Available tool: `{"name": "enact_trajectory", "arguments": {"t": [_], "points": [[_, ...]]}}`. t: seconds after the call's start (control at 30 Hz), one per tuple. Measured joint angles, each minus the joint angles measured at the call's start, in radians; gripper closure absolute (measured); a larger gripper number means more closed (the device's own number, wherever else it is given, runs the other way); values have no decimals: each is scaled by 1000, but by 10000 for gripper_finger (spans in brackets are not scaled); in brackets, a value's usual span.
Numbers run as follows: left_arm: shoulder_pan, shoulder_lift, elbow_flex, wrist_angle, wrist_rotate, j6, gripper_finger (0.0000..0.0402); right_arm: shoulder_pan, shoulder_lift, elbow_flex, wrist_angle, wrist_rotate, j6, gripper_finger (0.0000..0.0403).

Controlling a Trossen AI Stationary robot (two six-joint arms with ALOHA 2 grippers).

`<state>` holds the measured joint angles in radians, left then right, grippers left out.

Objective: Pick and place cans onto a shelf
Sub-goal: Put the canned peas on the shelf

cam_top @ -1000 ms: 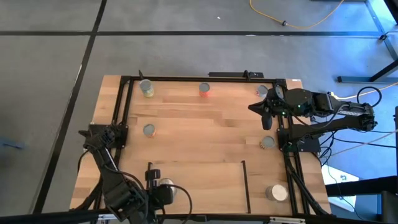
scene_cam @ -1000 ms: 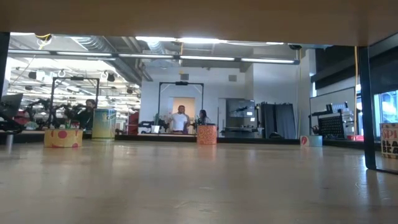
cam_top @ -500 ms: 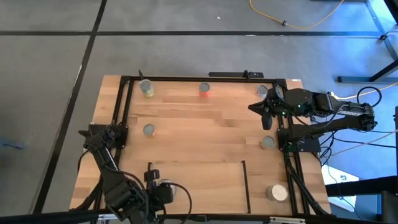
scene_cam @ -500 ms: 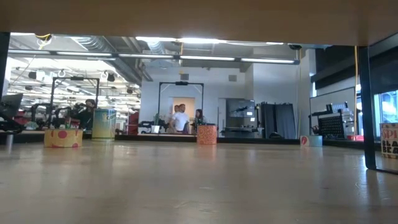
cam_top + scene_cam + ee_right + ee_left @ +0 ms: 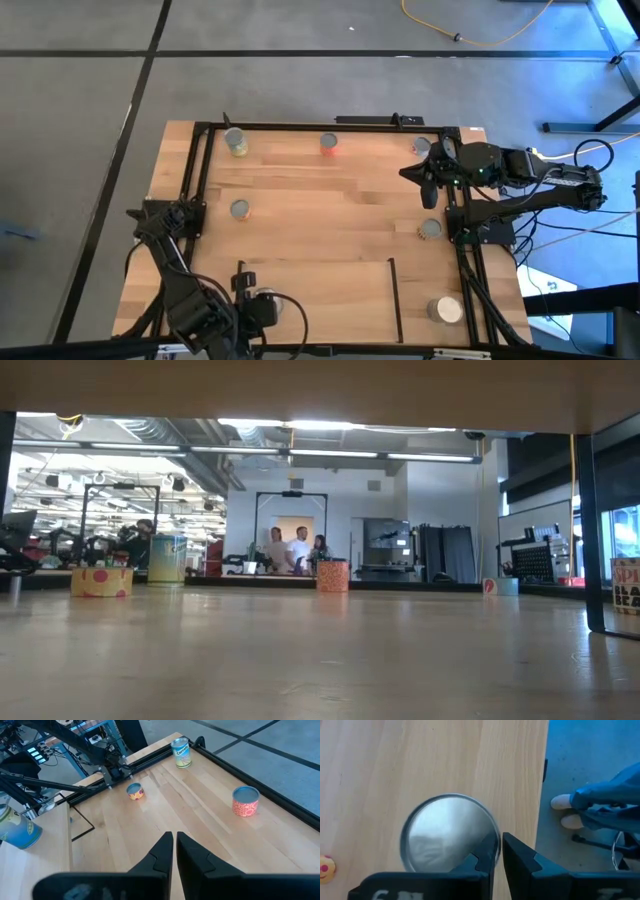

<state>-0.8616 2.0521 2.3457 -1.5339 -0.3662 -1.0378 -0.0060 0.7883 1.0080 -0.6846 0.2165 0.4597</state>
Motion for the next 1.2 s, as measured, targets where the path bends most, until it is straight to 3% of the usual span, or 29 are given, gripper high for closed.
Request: {"name": "enact_trajectory", "arguments": {"t": [0.53, 0.93, 1.2], "points": [[31, -47, 10, 0, 21, 29, 375, 0, 0, 0, 0, 0, 2, 375], [151, -155, 11, -37, -17, 102, 394, 0, 0, 0, 0, 0, 3, 375], [232, -140, -12, -36, 69, 162, 401, 0, 3, 0, 0, 0, 3, 375]]}}
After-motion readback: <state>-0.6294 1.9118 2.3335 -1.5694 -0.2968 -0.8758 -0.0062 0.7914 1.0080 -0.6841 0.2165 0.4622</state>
